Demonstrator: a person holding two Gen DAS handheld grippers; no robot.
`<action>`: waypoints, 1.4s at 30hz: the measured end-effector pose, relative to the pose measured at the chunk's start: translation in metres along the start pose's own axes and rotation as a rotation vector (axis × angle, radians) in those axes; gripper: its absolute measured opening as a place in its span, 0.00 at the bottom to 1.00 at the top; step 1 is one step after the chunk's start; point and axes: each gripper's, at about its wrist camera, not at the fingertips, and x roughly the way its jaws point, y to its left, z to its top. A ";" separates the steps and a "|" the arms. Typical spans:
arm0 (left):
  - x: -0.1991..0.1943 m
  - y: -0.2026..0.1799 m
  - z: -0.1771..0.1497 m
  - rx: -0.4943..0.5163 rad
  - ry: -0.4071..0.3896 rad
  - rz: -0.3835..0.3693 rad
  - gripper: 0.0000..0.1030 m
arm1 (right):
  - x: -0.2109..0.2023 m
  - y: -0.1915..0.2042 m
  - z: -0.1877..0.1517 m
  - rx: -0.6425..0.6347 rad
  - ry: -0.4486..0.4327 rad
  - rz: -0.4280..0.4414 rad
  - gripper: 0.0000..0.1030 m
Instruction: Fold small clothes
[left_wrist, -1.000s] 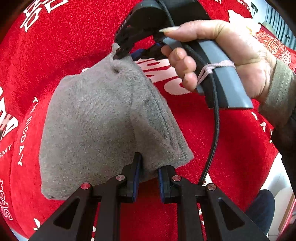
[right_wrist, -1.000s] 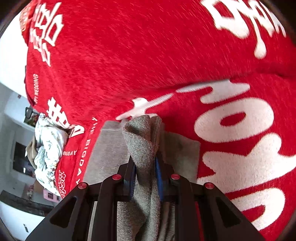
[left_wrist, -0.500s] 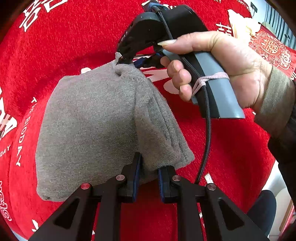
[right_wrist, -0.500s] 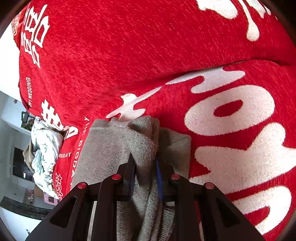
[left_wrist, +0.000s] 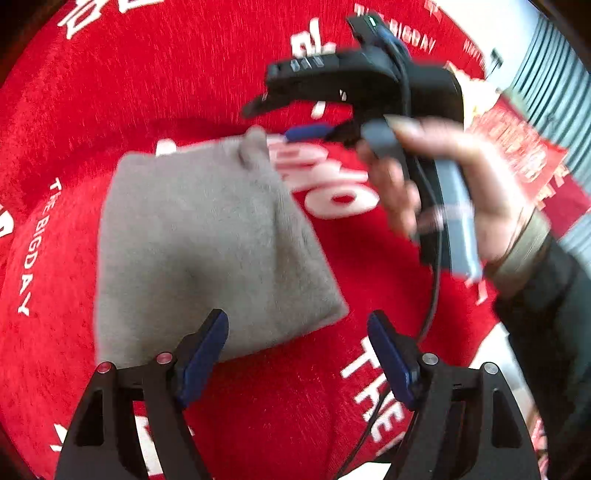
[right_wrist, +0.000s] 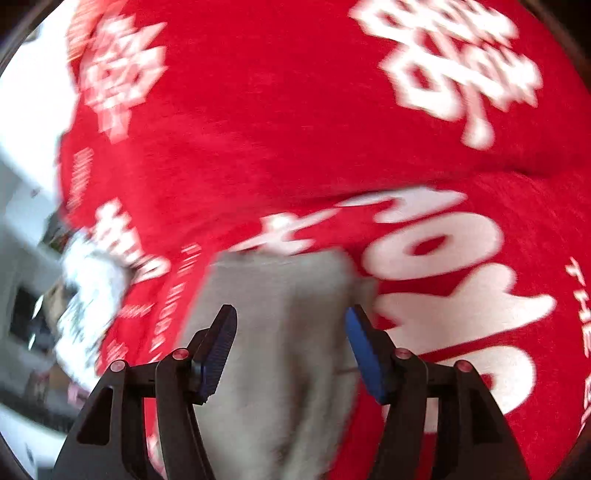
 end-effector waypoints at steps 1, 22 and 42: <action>-0.006 0.006 0.004 -0.007 -0.017 -0.008 0.76 | -0.001 0.012 -0.004 -0.037 0.018 0.062 0.64; 0.021 0.113 0.018 -0.181 0.030 0.237 0.77 | -0.005 0.048 -0.062 -0.185 0.027 -0.045 0.66; -0.002 0.145 0.025 -0.281 0.012 0.078 0.77 | -0.054 0.029 -0.119 -0.089 -0.125 -0.184 0.78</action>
